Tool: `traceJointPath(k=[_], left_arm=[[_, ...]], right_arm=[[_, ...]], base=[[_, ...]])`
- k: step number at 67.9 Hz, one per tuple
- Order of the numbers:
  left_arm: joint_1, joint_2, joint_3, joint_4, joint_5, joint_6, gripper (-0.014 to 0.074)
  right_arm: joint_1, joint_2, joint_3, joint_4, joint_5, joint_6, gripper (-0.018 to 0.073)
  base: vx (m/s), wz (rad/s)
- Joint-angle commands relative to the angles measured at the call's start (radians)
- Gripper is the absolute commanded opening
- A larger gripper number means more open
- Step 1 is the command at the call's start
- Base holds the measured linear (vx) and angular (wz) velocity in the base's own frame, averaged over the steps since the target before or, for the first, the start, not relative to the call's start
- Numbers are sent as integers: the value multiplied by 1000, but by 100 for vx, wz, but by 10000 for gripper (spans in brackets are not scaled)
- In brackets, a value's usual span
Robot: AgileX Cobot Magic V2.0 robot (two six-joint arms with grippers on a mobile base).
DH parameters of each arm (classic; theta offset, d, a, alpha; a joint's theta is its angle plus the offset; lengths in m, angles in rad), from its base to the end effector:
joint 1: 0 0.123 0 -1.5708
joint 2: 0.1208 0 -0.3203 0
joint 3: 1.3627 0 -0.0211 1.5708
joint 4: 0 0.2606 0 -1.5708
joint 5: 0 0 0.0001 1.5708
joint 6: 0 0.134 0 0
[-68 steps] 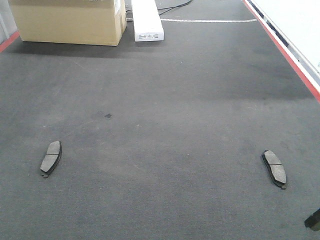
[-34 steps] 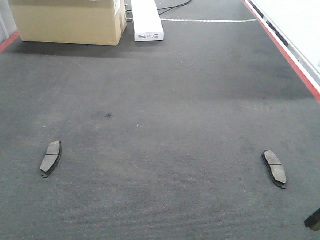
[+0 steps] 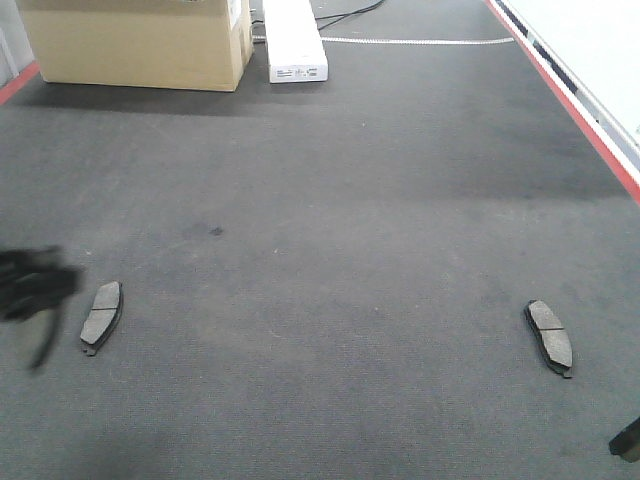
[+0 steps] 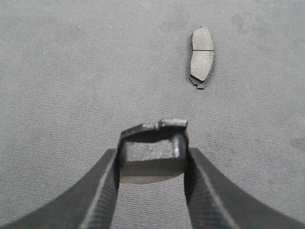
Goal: Move and align brake pads A on conveyor
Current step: 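Lower the left gripper's pad beside the pad nearest the left arm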
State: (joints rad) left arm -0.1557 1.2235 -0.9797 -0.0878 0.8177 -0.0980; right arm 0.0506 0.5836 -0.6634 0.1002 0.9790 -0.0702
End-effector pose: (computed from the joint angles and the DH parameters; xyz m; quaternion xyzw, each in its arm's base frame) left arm 0.2595 -0.0494 0.3048 0.0083 0.9551 -0.0763 0.2863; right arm 0.1007 0.0162 0.2978 -0.0455 0.9266 0.0453 0.3704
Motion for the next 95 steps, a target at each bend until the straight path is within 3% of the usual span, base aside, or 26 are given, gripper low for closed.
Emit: traceJointPath(k=[1,20,36,53,62,95], left_arm=[[-3,135,-120,-63,-35,39,-6],[-3,504,-390,-75,85,42,-6],[-3,655,-556,-77,150,27,-6],[-3,694,-570,-74,133,-52,-6],[-5,715,-570,-102,147,-52,-6],[-36,774,-570,-95,111,-78,-6]], right_arm=[[-1,2,-28,1,-67,-7,-4],[-1,2,-28,1,-67,-7,-4],[-1,2,-28,1,-67,-7,-4],[-1,2,-28,1,-67,-7,-4],[-1,2,-28,1,-65,-7,-4],[-1,2,-28,1,-63,-7,-4]], base=[[0,0],[0,0],[0,0],[0,0],[0,0],[0,0]])
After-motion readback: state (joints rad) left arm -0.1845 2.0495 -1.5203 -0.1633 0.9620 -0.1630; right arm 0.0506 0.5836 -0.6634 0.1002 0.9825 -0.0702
